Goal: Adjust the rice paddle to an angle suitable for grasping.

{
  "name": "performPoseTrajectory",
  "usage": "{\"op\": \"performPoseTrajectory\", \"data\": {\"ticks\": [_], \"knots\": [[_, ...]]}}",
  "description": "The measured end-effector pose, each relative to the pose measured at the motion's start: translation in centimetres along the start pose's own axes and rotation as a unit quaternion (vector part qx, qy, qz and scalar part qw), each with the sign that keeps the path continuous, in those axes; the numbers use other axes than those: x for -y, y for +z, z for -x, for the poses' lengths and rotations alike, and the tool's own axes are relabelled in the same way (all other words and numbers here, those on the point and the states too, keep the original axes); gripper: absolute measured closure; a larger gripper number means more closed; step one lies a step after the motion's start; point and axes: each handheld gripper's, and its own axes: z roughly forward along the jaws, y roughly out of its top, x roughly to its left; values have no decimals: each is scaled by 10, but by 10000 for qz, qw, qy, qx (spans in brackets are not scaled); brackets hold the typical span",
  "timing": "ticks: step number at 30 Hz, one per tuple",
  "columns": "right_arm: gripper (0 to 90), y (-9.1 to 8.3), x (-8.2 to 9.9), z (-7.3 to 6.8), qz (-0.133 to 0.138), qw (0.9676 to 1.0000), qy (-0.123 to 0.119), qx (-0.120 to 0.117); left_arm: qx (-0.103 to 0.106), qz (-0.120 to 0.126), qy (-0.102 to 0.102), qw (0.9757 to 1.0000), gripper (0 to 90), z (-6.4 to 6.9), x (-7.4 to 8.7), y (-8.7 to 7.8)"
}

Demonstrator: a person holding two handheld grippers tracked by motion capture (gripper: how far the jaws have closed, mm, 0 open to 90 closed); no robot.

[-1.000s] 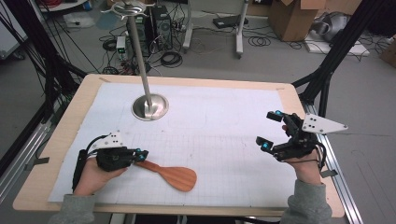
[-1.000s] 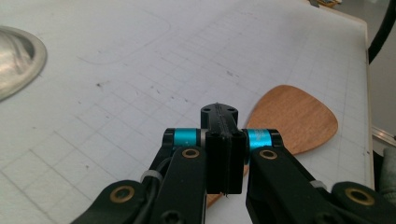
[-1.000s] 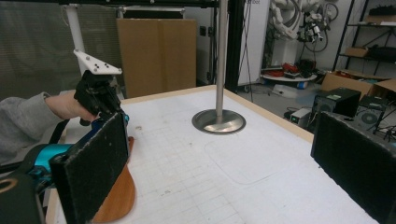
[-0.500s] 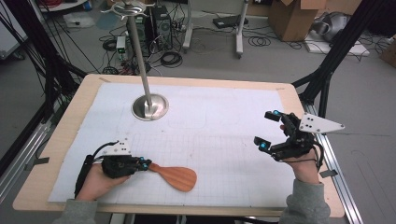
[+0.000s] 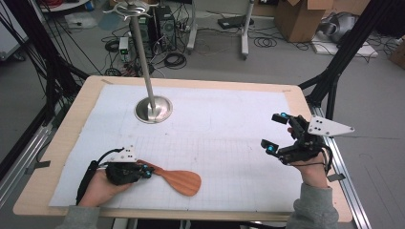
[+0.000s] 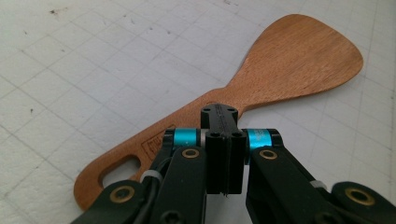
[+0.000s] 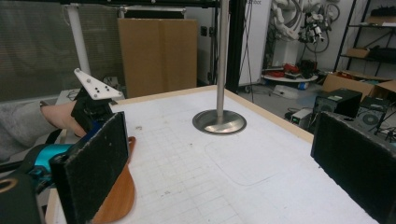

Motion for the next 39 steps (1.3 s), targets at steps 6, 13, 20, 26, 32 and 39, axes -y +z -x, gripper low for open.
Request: {"op": "performPoseTrajectory", "data": {"ticks": [6, 13, 20, 26, 32, 39], "knots": [[32, 0, 0, -1, -33, 10000, 1, -15, -100, -13, -7, 9999, 895, -2, -1, 4], [32, 3, 0, -3, -116, 9999, -21, -30, -199, -27, -49, 9998, 895, -6, -4, 6], [32, 4, 2, -3, -188, 9998, -7, -7, -297, -68, -117, 9995, 895, -12, -9, 9], [32, 5, 2, -3, -207, 9998, -37, -4, -383, -80, -229, 9990, 896, -17, -14, 14], [32, 6, 3, -3, -232, 9997, -36, 5, -391, -87, -445, 9982, 896, -19, -17, 17], [32, 7, 3, -2, -238, 9997, 5, 41, -452, -48, -454, 9979, 896, -20, -19, 21]]}}
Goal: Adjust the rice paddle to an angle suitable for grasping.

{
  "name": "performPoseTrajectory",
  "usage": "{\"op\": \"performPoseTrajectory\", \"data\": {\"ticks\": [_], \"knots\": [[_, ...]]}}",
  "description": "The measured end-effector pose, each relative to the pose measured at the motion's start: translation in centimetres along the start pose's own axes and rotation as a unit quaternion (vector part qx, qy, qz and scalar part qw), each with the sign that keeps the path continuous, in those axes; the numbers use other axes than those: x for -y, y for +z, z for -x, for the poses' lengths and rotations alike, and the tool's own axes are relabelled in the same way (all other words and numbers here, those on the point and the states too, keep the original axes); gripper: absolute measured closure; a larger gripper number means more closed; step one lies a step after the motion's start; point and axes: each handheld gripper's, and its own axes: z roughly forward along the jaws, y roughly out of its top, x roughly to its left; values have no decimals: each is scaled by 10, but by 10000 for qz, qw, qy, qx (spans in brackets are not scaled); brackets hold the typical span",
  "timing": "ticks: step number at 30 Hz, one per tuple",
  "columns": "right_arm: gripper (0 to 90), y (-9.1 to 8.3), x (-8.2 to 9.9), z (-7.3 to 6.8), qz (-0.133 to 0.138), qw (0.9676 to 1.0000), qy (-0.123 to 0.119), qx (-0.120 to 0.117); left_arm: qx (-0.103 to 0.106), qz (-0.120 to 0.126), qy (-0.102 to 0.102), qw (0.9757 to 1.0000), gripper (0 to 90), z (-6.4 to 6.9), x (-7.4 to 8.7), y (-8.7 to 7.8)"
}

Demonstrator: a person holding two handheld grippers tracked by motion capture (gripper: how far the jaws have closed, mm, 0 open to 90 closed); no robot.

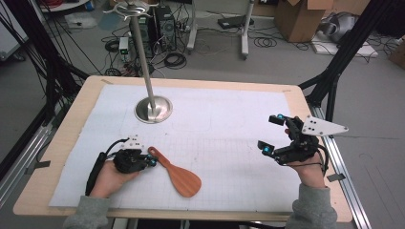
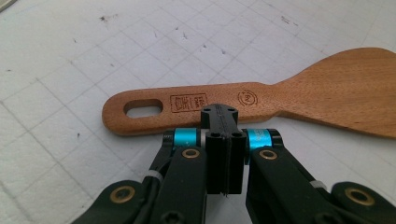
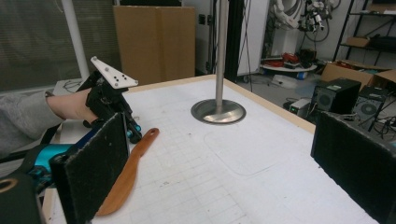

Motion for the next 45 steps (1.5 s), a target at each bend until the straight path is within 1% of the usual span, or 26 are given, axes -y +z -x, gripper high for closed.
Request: {"op": "performPoseTrajectory", "data": {"ticks": [3, 7, 13, 16, 17, 20, 22, 25, 28, 31, 32, 33, 36, 37, 39, 40, 41, 42, 43, 44, 45], "knots": [[32, 0, 0, 1, -3, 10000, 3, -4, -43, -16, 25, 10000, 896, 1, -2, 2], [32, -1, 1, 1, -10, 10000, 25, 28, -174, -66, 63, 9998, 896, 3, -9, 7], [32, -2, 2, 3, 11, 10000, 38, 52, -170, -47, 54, 9998, 896, 1, -14, 15], [32, -2, 2, 3, 8, 10000, 44, 41, -165, -30, 11, 9999, 896, 1, -15, 16], [32, -2, 2, 3, 12, 10000, 29, 38, -140, -9, -64, 9999, 896, 0, -16, 17], [32, -1, 2, 2, -12, 10000, 42, 44, -156, 13, -118, 9998, 896, 1, -17, 20], [32, -1, 2, 2, -11, 10000, 47, 28, -159, -3, -60, 9999, 896, 2, -20, 22], [32, -2, 2, 3, -9, 10000, 23, 63, -166, 7, -49, 9999, 896, 3, -21, 25], [32, -3, 3, 4, 5, 10000, 43, 66, -234, -4, -25, 9997, 896, 5, -22, 24], [32, -3, 3, 4, 2, 10000, 62, 67, -252, 101, 115, 9996, 896, 13, -26, 21], [32, -3, 3, 4, -1, 10000, 67, 72, -211, 192, 181, 9994, 896, 20, -31, 22], [32, -3, 3, 4, -1, 10000, 67, 72, -211, 192, 181, 9994, 896, 20, -31, 22], [32, -3, 3, 3, -1, 9999, 82, 59, -97, 277, 296, 9991, 896, 33, -37, 27], [32, -3, 3, 4, 24, 10000, 34, 59, -62, 284, 341, 9990, 896, 37, -39, 30], [32, -4, 3, 4, 29, 10000, 56, 67, 72, 258, 386, 9989, 896, 46, -43, 36], [32, -4, 3, 4, 30, 10000, 56, 69, 247, 237, 377, 9987, 896, 54, -46, 43], [32, -4, 3, 4, 30, 10000, 56, 69, 247, 237, 377, 9987, 896, 54, -46, 43], [32, -4, 3, 4, 41, 10000, 49, 68, 324, 207, 373, 9986, 896, 57, -47, 46], [32, -4, 3, 4, 41, 10000, 49, 68, 351, 189, 386, 9985, 896, 61, -49, 50], [32, -3, 3, 4, 2, 9999, 75, 80, 360, 139, 441, 9983, 896, 65, -50, 53], [32, -3, 3, 4, -12, 9999, 79, 70, 403, 69, 454, 9981, 896, 70, -52, 60]]}}
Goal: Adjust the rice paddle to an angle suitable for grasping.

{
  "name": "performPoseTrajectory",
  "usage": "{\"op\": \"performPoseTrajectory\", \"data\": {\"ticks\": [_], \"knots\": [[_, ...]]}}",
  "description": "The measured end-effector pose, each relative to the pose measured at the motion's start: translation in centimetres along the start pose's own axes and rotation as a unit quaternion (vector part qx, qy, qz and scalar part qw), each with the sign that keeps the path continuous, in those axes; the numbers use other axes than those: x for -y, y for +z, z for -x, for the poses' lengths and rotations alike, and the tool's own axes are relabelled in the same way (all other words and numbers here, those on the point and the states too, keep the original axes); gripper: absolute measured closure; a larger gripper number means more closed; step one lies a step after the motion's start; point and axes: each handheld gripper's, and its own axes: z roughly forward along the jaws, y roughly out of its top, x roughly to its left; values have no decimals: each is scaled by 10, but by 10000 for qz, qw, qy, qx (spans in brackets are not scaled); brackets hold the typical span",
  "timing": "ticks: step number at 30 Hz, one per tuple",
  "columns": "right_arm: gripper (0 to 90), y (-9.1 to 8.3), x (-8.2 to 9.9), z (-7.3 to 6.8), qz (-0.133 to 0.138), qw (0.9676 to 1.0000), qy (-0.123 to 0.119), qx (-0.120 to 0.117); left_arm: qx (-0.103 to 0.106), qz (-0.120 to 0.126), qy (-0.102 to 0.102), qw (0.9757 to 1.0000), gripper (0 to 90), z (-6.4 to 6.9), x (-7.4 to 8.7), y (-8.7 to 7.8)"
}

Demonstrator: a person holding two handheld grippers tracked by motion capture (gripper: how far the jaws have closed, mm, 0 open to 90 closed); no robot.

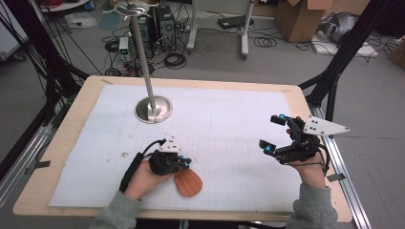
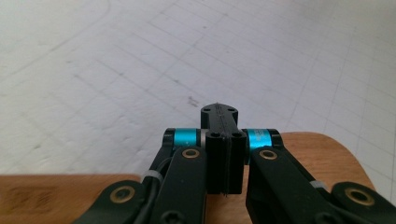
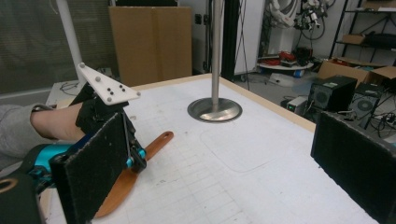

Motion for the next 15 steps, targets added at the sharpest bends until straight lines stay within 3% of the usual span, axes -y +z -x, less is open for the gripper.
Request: {"op": "performPoseTrajectory", "data": {"ticks": [9, 15], "knots": [[32, 1, 0, 0, 2, 10000, -32, -26, 86, -158, 73, 9998, 896, 10, -4, 15], [32, 1, 0, 0, 7, 10000, -33, -22, 163, -287, 262, 9991, 896, 20, -6, 23]]}}
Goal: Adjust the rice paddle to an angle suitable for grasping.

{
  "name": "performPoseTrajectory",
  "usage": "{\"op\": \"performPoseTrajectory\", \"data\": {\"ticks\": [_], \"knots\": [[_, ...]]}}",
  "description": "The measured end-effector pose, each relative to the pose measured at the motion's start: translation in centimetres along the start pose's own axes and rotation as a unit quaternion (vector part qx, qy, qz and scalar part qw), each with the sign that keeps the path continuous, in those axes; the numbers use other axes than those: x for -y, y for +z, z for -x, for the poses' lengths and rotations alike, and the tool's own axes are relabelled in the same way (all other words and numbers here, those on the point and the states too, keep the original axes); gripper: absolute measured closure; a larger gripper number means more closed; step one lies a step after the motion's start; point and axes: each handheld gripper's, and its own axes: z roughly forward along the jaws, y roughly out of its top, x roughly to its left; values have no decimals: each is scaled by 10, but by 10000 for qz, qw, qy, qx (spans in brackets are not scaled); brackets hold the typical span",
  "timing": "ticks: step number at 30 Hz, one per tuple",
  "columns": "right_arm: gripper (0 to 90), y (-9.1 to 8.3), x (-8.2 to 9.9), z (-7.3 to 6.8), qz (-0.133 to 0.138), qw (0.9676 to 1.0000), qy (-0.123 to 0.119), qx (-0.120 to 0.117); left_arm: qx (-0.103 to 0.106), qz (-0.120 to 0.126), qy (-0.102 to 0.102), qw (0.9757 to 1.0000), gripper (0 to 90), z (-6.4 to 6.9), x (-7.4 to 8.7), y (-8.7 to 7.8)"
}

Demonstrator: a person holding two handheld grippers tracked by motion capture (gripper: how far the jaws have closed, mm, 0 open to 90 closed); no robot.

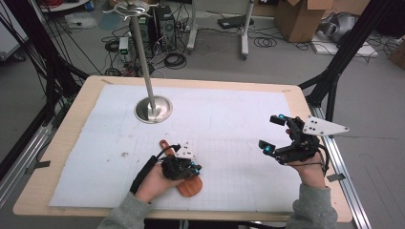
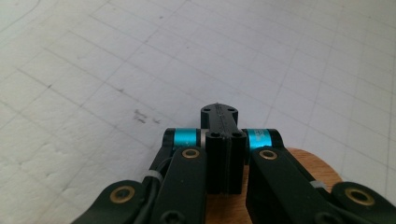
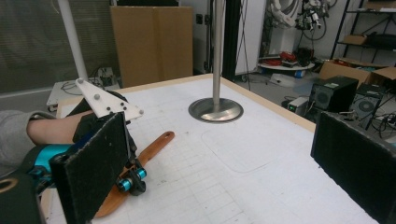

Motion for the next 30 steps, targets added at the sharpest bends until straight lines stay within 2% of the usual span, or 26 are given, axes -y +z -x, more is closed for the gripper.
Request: {"op": "performPoseTrajectory", "data": {"ticks": [13, 18, 30], "knots": [[33, -1, 0, 1, 20, 10000, 2, -15, 217, -27, 131, 9997, 896, 16, 1, 2], [33, -3, 0, 1, 53, 10000, 16, -6, 287, -79, 143, 9995, 897, 16, 8, -6], [33, -1, 0, 0, 11, 10000, 21, -26, 251, -229, 234, 9991, 896, 19, 28, -33]]}}
